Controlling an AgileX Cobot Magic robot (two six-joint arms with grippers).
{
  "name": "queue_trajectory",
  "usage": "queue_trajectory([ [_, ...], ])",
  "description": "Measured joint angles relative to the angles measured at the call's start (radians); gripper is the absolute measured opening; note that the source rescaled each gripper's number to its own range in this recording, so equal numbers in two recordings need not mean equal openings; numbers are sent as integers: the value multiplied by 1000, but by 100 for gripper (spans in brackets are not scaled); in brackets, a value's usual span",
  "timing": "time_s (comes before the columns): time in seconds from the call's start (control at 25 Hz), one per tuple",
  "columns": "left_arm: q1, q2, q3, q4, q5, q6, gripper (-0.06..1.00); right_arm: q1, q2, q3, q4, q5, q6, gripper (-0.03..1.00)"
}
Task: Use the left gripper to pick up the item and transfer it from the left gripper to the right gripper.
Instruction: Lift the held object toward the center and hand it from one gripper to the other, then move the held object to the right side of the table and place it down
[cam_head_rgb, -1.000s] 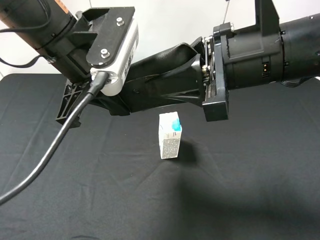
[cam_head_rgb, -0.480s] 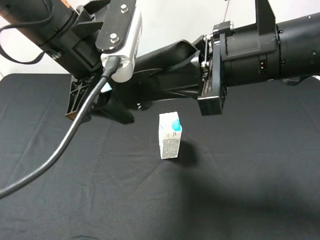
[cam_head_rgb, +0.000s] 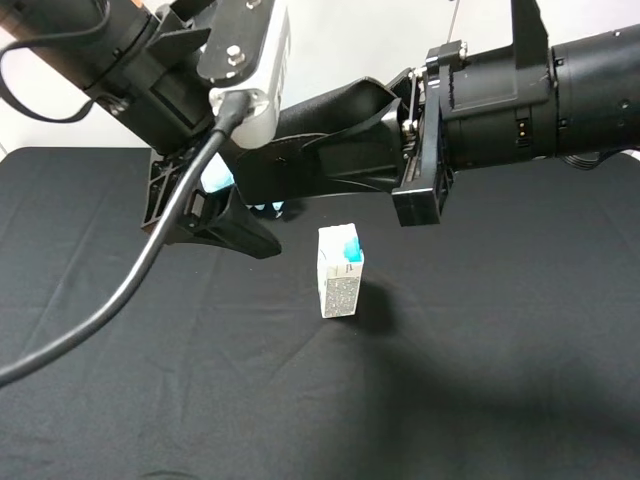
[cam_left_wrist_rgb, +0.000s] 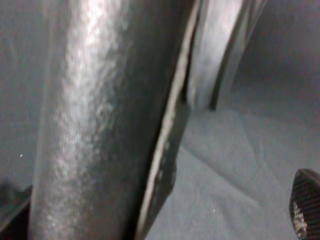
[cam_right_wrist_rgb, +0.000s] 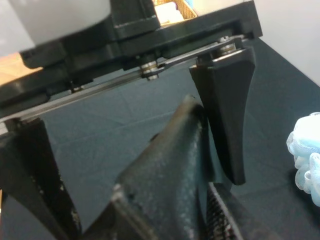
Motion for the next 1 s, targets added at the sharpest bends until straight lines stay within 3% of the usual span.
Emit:
queue_trajectory([
  [0.36,0,0,0,34,-45,-87,87,0,0,0,-1,-3,0,1],
  [0.72,0,0,0,57,-54,-100,93,0,0,0,-2,-9,0,1],
  [0.84,0,-8,0,88,-58,-113,93,0,0,0,-2,-10,0,1],
  [1.0,0,-52,-5,146,-59,-202,93,0,0,0,-2,-10,0,1],
])
